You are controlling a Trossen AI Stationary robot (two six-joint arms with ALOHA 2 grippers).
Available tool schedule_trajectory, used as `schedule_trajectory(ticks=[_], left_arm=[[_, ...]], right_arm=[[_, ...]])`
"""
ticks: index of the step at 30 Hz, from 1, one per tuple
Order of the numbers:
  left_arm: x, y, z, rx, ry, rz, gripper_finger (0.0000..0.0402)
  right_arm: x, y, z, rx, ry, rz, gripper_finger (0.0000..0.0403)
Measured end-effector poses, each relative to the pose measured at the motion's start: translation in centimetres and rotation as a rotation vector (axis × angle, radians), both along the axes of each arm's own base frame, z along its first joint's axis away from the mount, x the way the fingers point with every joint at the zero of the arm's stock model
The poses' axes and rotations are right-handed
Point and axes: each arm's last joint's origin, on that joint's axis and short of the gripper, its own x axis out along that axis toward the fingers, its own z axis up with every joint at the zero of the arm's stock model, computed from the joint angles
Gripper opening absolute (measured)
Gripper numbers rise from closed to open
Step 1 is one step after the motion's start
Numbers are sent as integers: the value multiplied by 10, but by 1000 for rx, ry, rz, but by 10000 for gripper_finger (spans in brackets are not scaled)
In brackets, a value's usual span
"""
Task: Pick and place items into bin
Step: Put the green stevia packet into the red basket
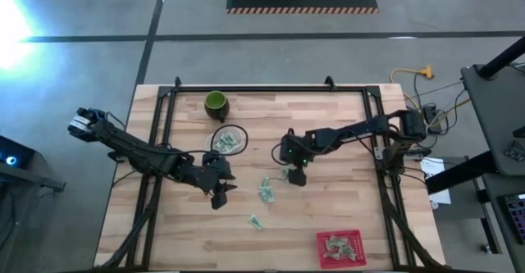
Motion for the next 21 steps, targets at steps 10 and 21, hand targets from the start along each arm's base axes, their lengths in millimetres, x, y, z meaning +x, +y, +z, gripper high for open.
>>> schedule_trajectory(ticks=[10,21], left_arm=[[1,-1,1,-7,-17,0,128],[1,-1,1,-7,-18,-1,128]], right_arm=[[5,0,-14,32,23,-35,256],[9,5,-13,44,-7,-39,242]])
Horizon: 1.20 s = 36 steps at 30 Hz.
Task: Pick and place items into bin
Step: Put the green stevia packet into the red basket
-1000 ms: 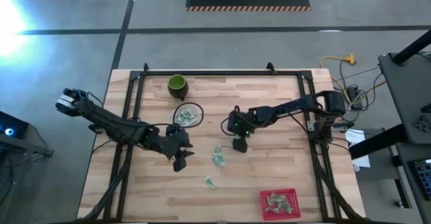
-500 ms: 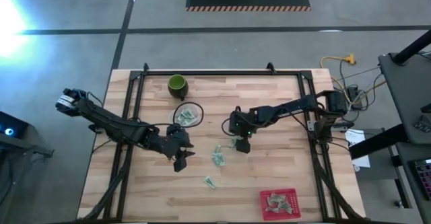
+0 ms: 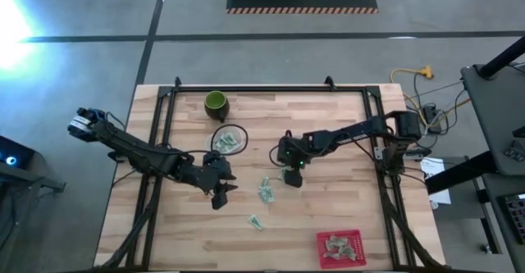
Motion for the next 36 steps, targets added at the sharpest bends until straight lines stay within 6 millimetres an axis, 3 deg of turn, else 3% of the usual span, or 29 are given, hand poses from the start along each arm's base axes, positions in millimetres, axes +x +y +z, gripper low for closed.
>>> schedule_trajectory(ticks=[8,36], left_arm=[[0,0,0,0,0,0,128],[0,0,0,0,1,0,128]], right_arm=[[0,4,0,4,1,11,212],[-1,5,-1,4,10,15,21]])
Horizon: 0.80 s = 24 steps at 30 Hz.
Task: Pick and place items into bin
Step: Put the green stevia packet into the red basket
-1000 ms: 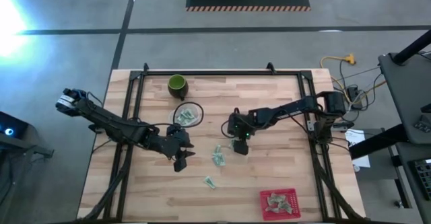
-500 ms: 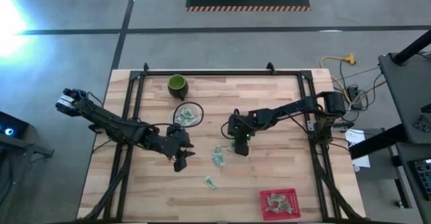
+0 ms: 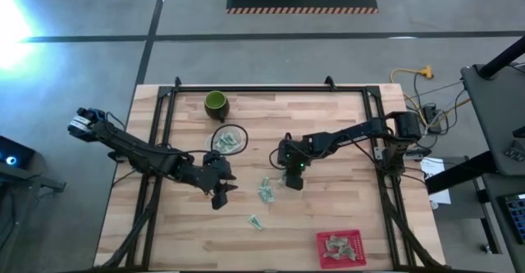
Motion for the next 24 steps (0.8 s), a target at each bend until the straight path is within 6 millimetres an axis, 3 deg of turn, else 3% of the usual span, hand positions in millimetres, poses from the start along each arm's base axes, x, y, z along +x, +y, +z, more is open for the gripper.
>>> schedule_trajectory(ticks=[14,18,24], left_arm=[[0,0,0,0,0,0,128],[0,0,0,0,0,0,128],[0,0,-1,7,1,4,128]], right_arm=[[-2,0,7,12,-3,-26,8],[-6,0,16,12,3,-26,8],[-21,2,46,12,-7,-21,8]])
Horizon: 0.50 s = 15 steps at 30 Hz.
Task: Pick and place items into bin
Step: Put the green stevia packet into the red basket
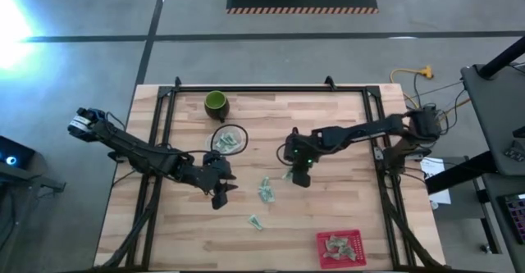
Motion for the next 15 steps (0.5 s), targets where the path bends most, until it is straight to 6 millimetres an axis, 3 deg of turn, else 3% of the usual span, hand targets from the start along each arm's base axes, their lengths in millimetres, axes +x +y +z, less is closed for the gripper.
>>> schedule_trajectory(ticks=[7,15], left_arm=[[0,1,-1,27,-11,14,128],[7,1,6,115,-129,16,128]], right_arm=[[-37,20,48,22,-3,58,8],[-77,64,94,119,-102,95,8]])
